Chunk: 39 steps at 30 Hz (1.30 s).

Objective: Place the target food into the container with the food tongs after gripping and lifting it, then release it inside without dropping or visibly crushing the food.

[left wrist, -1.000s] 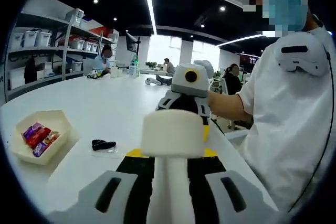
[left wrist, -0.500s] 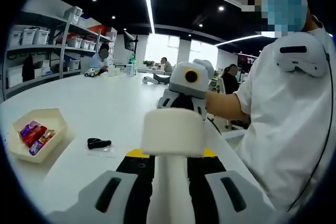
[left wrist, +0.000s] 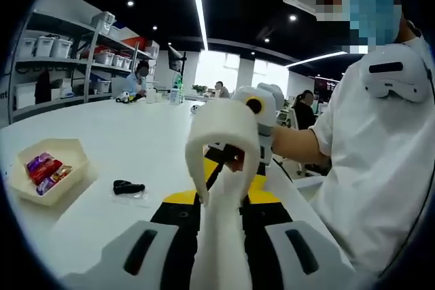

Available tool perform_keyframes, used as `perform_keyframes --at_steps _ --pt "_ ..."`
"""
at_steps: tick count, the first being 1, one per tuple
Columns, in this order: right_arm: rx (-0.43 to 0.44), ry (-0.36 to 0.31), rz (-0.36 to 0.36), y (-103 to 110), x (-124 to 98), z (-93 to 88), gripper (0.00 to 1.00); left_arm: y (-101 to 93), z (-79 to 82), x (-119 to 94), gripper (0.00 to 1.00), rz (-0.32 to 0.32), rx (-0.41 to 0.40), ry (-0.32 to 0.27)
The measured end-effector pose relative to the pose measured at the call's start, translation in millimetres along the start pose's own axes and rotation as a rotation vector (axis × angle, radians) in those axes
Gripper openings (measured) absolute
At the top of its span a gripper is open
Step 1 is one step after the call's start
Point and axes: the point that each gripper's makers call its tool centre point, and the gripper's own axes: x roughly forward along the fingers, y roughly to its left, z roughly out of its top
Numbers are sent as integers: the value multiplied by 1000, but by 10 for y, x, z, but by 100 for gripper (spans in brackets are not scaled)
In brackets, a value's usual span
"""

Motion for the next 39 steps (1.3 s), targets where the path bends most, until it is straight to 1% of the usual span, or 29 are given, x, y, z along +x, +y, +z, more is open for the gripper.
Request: perform_keyframes --at_steps 8,9,11,15,19,20,22,23,24,27,32,36,37,39 --pt "-11 7 0 15 19 -18 18 -18 -10 61 23 15 0 -15" --pt "-5 -8 -13 -6 14 8 18 -5 13 59 23 22 7 -29" --pt "7 -17 -11 -6 3 23 18 3 25 40 23 22 -5 -37" --pt "17 -18 -3 0 -5 26 18 -11 29 51 23 21 -3 -41" --pt "25 -28 -12 -17 -8 56 17 -15 59 38 21 27 12 -53" --pt "30 -35 -13 -24 -13 72 18 -16 74 29 22 25 6 -63" --pt "77 -54 -17 -50 -28 117 19 -3 100 4 22 21 -5 -84" --pt "71 -56 -23 -66 -34 127 20 1 107 2 22 25 0 -89" --pt "68 -57 -29 -79 -39 132 19 17 120 1 23 34 5 -95" --pt "96 -59 -53 -140 -76 134 21 86 131 -18 23 65 21 -93" --pt "110 -50 -82 -195 -128 92 25 183 167 -49 22 97 22 -103" --pt "108 -34 -102 -221 -156 44 27 303 183 -68 22 133 32 -100" --pt "108 -25 -108 -225 -165 19 27 371 186 -69 22 154 40 -97" --pt "107 -18 -116 -232 -175 2 28 439 184 -65 22 172 47 -90"
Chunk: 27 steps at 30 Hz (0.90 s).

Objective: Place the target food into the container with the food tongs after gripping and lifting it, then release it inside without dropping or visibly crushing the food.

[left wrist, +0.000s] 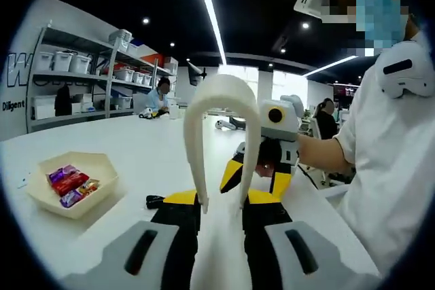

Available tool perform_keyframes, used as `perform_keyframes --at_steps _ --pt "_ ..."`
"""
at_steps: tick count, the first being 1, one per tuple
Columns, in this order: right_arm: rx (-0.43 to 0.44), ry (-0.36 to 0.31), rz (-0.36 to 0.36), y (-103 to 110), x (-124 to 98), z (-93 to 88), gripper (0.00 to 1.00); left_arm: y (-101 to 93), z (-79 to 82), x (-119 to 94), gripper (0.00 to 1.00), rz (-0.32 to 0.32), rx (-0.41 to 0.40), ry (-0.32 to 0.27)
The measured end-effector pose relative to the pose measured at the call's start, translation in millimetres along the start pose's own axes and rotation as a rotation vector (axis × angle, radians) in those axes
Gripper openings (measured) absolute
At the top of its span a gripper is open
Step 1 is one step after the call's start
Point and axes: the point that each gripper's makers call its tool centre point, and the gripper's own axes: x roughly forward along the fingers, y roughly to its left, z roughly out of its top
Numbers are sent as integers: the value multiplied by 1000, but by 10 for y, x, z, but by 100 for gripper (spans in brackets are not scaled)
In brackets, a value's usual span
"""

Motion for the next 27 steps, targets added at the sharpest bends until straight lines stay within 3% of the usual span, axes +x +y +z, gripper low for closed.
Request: perform_keyframes --at_steps 14,27 --pt "-8 25 -19 17 -58 -51 32 389 3 209 22 68 74 47" --pt "-3 24 -26 18 -100 -81 31 629 15 325 22 93 81 76"
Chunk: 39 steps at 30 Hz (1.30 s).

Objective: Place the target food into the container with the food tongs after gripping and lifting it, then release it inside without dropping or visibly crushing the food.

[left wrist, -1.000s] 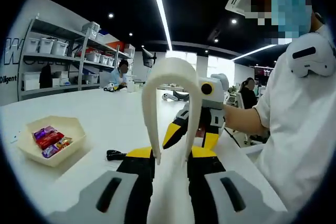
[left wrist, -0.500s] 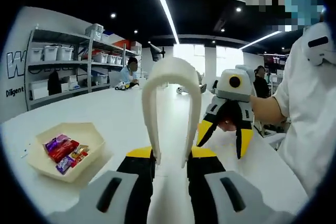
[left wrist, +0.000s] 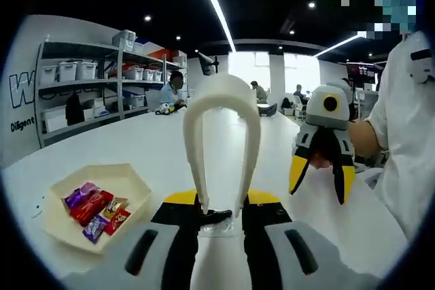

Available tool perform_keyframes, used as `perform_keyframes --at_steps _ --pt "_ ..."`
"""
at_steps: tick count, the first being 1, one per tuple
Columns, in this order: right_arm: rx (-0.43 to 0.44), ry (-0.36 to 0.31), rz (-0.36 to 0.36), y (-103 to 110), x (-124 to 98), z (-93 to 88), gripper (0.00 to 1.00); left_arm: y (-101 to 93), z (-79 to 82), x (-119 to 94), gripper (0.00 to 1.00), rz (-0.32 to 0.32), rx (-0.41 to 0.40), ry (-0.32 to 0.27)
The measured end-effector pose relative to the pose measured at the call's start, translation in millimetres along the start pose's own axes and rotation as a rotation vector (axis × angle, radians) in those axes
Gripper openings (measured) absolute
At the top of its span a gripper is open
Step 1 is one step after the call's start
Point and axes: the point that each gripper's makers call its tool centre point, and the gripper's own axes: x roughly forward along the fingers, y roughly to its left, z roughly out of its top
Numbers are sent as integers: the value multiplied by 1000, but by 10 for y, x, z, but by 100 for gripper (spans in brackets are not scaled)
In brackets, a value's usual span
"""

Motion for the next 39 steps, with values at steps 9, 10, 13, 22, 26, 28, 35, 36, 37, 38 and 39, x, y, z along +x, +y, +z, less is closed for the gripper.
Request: perform_keyframes --at_steps 9,10,13,22,26,28,35,36,37,38,39 --pt "-2 10 2 9 -1 -44 31 115 -67 29 22 -1 -36 22" --pt "-1 9 3 8 -1 -44 31 121 -72 36 22 -4 -43 23" --pt "-2 11 1 3 -3 -48 31 131 -105 68 22 -16 -62 37" --pt "1 14 0 2 -1 -61 31 162 -220 44 22 -24 -86 71" --pt "0 17 0 2 6 -65 31 136 -235 17 22 -32 -93 79" --pt "0 17 0 5 10 -63 31 119 -238 8 22 -34 -93 80" --pt "-2 19 -1 7 13 -63 30 -18 -249 -30 22 -47 -92 83" --pt "-1 18 -1 7 13 -65 30 -28 -251 -34 22 -47 -92 83" --pt "0 19 -2 5 13 -67 30 -48 -251 -41 22 -50 -93 82" --pt "0 19 -3 3 12 -69 30 -74 -254 -49 22 -54 -94 83" --pt "-1 19 -3 4 12 -68 30 -92 -256 -54 22 -55 -94 84"
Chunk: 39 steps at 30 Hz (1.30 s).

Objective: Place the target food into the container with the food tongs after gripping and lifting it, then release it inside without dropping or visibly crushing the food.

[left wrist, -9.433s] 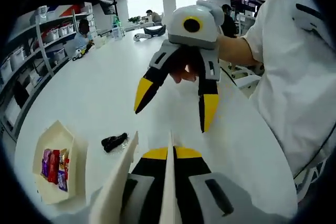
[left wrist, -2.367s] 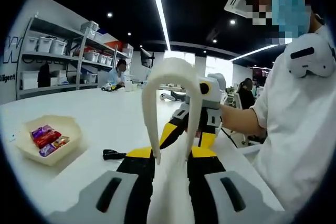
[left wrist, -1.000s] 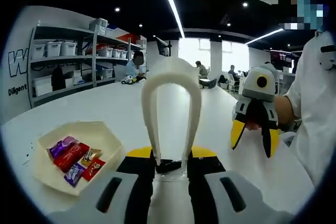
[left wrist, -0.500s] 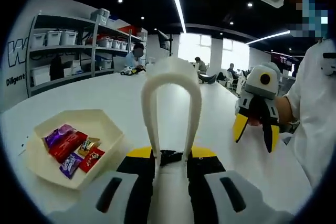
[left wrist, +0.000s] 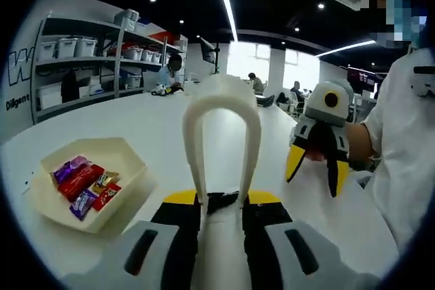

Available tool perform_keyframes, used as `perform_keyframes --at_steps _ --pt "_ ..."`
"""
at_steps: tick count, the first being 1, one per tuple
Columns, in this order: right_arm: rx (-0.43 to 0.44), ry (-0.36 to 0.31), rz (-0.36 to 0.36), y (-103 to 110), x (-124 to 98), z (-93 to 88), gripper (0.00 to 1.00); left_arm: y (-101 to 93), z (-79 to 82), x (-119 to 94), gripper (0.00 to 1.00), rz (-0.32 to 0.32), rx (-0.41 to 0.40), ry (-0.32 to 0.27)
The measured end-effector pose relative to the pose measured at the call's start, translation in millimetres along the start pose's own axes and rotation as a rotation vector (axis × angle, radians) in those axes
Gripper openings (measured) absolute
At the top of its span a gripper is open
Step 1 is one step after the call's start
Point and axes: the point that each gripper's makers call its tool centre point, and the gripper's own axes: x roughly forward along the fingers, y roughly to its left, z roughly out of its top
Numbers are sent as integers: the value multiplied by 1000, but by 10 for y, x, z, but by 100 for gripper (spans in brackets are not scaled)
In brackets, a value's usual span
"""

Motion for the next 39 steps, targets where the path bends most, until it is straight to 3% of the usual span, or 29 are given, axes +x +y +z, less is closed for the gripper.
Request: perform_keyframes --at_steps 7,20,26,39 --pt "-1 -1 -3 2 -5 6 30 -134 -23 -45 23 -10 9 10" --pt "0 -10 -16 -10 -54 15 30 -458 -41 -91 23 -84 76 39" --pt "3 -10 -20 -12 -68 0 30 -417 32 -92 22 -74 102 14" --pt "9 -11 -27 -30 -101 -17 30 -355 98 1 23 -96 146 23"
